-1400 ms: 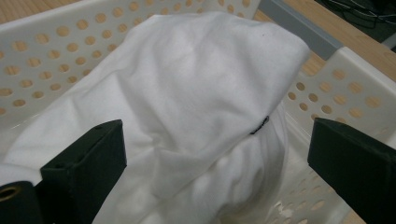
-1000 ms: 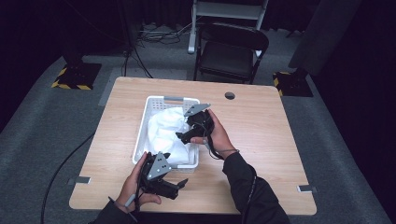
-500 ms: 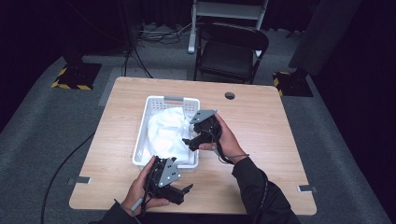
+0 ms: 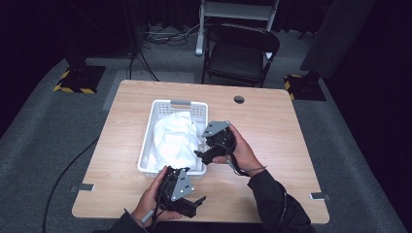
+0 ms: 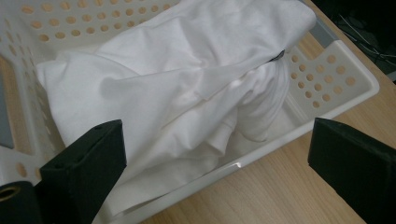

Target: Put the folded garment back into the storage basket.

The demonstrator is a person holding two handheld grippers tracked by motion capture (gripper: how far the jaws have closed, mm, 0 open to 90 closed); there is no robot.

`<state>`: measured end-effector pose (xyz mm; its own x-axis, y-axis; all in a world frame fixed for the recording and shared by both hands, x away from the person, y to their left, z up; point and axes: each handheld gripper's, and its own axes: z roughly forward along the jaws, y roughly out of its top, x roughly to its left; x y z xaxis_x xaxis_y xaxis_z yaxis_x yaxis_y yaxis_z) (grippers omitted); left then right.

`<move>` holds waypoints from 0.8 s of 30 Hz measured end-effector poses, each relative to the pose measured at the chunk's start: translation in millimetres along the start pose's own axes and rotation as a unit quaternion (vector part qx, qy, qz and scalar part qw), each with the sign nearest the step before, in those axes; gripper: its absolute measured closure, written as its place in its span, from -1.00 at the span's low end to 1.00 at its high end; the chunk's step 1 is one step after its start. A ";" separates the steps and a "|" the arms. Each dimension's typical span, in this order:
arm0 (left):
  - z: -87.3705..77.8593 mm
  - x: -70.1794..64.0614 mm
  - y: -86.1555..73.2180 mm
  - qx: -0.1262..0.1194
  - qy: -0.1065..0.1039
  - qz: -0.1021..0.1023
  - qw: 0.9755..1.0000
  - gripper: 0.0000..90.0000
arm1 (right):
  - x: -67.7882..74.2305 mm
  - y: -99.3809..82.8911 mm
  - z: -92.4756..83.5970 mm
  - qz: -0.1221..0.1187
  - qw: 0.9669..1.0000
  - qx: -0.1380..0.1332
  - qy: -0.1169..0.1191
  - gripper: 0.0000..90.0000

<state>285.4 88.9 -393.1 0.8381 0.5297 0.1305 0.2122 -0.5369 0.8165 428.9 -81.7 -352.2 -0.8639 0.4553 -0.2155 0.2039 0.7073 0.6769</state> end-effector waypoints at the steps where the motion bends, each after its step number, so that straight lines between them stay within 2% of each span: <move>1: 0.4 -0.9 -0.1 0.001 0.001 0.003 1.000 -0.94 | 0.6 -1.0 -1.1 0.001 1.000 0.000 0.001 -0.90; 4: 0.6 -3.4 -0.7 -0.008 0.003 0.004 1.000 -0.93 | 2.7 -4.1 -5.0 -0.007 1.000 0.000 0.001 -0.90; 10: 1.7 -5.9 -0.8 -0.009 -0.009 0.008 1.000 -0.92 | 6.3 -11.9 -14.1 -0.016 1.000 -0.001 -0.003 -0.90; 13: 3.9 -6.7 -0.5 -0.001 -0.026 0.005 1.000 -0.90 | 8.4 -16.4 -17.6 -0.021 1.000 0.003 -0.006 -0.91; 16: 5.0 -8.4 -1.4 0.000 -0.030 0.014 0.999 -0.90 | 10.4 -22.3 -21.8 -0.024 1.000 0.002 -0.006 -0.91; 24: 11.1 -11.1 -3.2 0.014 -0.033 0.015 0.999 -0.90 | 14.1 -42.6 -30.9 -0.019 1.000 0.003 -0.009 -0.91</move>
<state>280.9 77.5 -403.4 0.8756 0.4690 0.1154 0.2006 -0.5705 0.7964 393.8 -122.1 -362.3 -0.8626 0.4376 -0.2538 0.1735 0.7272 0.6641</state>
